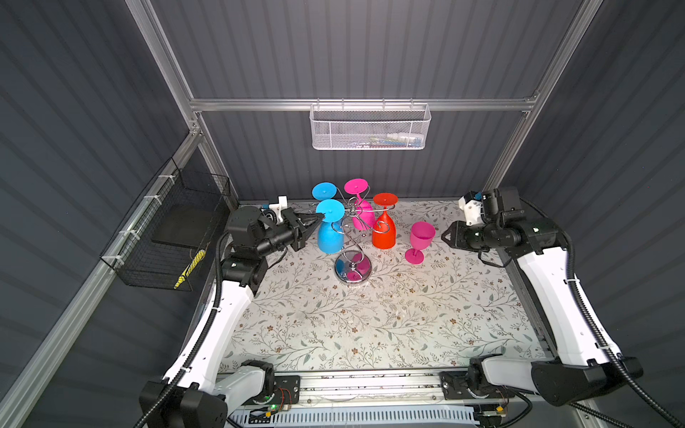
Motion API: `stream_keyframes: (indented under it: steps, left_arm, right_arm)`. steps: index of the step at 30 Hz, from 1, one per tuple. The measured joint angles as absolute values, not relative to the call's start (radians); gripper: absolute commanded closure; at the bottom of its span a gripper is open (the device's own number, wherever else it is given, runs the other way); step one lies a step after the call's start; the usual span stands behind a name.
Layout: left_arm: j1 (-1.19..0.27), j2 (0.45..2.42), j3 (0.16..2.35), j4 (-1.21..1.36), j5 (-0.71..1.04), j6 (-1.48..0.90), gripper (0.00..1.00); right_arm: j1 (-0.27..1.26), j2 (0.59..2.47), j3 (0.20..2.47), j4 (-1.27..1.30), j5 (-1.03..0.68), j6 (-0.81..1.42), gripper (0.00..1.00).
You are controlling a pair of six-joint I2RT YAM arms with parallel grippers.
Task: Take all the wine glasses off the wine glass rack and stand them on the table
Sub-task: 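Slide the blue glass off the rack hook with the left gripper, then lift the blue glass up with the left gripper while the right arm rises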
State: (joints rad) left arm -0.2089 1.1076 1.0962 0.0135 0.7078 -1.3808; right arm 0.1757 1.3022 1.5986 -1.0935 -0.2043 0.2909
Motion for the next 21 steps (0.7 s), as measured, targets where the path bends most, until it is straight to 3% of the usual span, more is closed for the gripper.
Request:
stream_keyframes:
  steps: [16,21]
  left_arm:
    - [-0.209,0.873,1.072,-0.224,0.530,-1.315,1.00]
    - [-0.209,0.843,1.154,-0.381,0.422,-1.211,1.00]
  right_arm:
    - [0.176,1.302,1.639,-1.109,-0.262,0.288,0.64]
    - [0.176,1.294,1.673,-1.105,-0.311,0.291,0.64]
